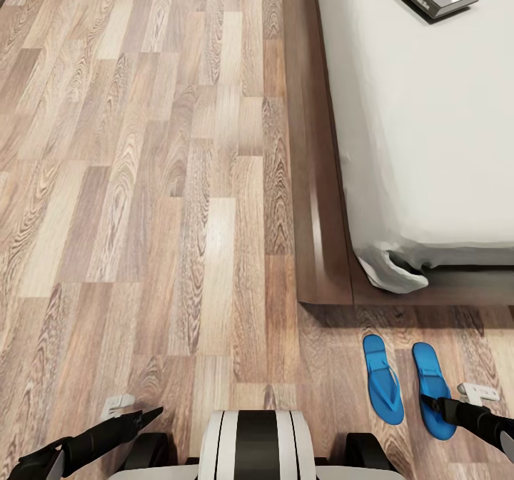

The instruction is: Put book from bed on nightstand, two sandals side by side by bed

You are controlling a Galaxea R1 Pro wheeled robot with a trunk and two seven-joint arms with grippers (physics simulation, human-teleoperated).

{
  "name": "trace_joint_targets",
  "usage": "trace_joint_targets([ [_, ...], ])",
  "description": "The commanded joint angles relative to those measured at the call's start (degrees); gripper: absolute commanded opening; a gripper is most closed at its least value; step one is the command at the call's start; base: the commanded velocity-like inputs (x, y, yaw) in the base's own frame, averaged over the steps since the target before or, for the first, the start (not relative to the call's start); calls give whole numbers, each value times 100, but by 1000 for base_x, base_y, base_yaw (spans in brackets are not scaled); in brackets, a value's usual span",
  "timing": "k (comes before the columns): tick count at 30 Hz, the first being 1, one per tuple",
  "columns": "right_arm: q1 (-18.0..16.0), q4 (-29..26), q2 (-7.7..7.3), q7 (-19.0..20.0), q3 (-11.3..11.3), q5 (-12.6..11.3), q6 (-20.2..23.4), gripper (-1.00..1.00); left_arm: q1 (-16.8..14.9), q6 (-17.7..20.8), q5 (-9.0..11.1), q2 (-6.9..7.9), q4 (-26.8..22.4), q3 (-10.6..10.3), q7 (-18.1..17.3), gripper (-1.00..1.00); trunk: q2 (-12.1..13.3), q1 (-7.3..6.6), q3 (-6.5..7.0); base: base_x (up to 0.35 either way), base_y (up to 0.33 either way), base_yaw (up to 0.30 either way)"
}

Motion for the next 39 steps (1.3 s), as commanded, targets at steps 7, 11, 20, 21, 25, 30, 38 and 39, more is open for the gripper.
trace_joint_targets([
  [7, 1, 20, -6, -8, 24, 12, 275, -100, -5, 55, -50, -6, -6, 42, -42, 100, 2, -4, 41, 0, 0, 0],
  [11, 1, 19, -6, -8, 25, 12, 275, -100, -5, 55, -43, -6, -6, 42, -42, 100, 2, -4, 41, 0, 0, 0],
  [20, 1, 14, -6, -8, 25, 12, 276, -100, -5, 47, -34, -6, -2, 51, -38, 100, 2, -4, 41, 9, 0, 0],
  [21, 1, 12, -6, -8, 24, 12, 275, -100, -5, 46, -34, -6, -4, 51, -36, 100, 2, -4, 41, 141, 0, 0],
  [25, 1, 11, -6, -8, 25, 12, 275, -100, -5, 46, -34, -6, -3, 51, -33, 100, 2, -4, 41, 74, 0, 0],
  [30, 1, 11, -6, -8, 25, 12, 275, -100, -5, 46, -34, -6, -2, 50, -33, 100, 2, -4, 41, 9, 0, 0],
  [38, 1, 11, -6, -8, 26, 12, 276, -100, -5, 46, -34, -6, -2, 46, -33, 100, 2, -4, 41, 1, 0, 0],
  [39, 1, 11, -6, -8, 25, 12, 276, -100, -5, 46, -34, -6, -2, 45, -31, 100, 2, -4, 41, 0, 0, 0],
])
